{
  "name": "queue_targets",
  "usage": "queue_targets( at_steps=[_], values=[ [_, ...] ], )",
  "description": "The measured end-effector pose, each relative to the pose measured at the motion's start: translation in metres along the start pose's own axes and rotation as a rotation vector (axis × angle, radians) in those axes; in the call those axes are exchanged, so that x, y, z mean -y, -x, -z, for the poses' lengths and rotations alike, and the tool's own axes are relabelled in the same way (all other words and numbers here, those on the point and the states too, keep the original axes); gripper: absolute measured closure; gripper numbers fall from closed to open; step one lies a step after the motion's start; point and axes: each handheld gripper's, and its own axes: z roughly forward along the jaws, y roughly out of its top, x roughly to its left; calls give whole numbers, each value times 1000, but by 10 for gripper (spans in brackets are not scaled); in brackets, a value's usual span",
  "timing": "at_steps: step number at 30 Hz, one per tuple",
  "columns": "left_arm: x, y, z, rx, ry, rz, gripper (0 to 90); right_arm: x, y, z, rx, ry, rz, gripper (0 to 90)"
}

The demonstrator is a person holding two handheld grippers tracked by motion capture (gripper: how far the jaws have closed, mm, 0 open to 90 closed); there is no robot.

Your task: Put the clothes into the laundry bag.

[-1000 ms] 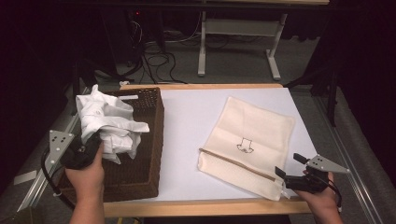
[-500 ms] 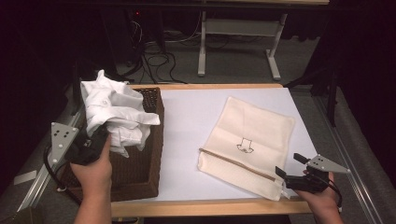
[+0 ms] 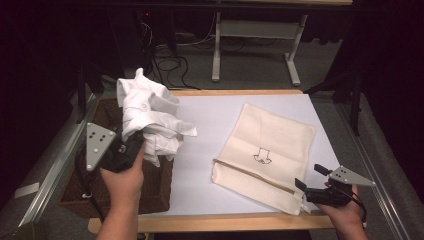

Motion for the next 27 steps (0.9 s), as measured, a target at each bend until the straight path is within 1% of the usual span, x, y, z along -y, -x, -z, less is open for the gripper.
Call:
queue_targets(
  at_steps=[2, 3, 6, 10, 13, 15, 17, 18, 26, 27],
  values=[
    [1, 7, -3, 21, -5, -4, 808, 0, 0, 0, -1, 1, 0, 84],
    [2, 13, -5, 35, -3, -3, 808, 0, 0, 0, -1, 1, 0, 85],
    [3, 22, -8, 59, -8, -9, 808, 0, 0, 0, -2, 3, 5, 90],
    [7, 34, -13, 99, -13, 4, 808, 0, -1, 0, -5, -2, 9, 91],
    [11, 44, -17, 123, -25, -2, 808, 0, -1, 0, -7, -1, 6, 92],
    [14, 50, -19, 143, -30, 2, 808, 0, -1, 0, -5, -3, 4, 92],
    [17, 55, -20, 156, -32, 1, 808, 0, -1, 0, -4, -2, 8, 94],
    [18, 58, -20, 166, -33, 7, 808, 0, -1, 0, -2, 0, 15, 94],
    [32, 76, -21, 226, -46, 22, 807, 0, -2, 0, -3, -5, 12, 102],
    [34, 79, -22, 235, -50, 20, 807, 0, -2, 0, -3, -4, 19, 105]
  ],
)
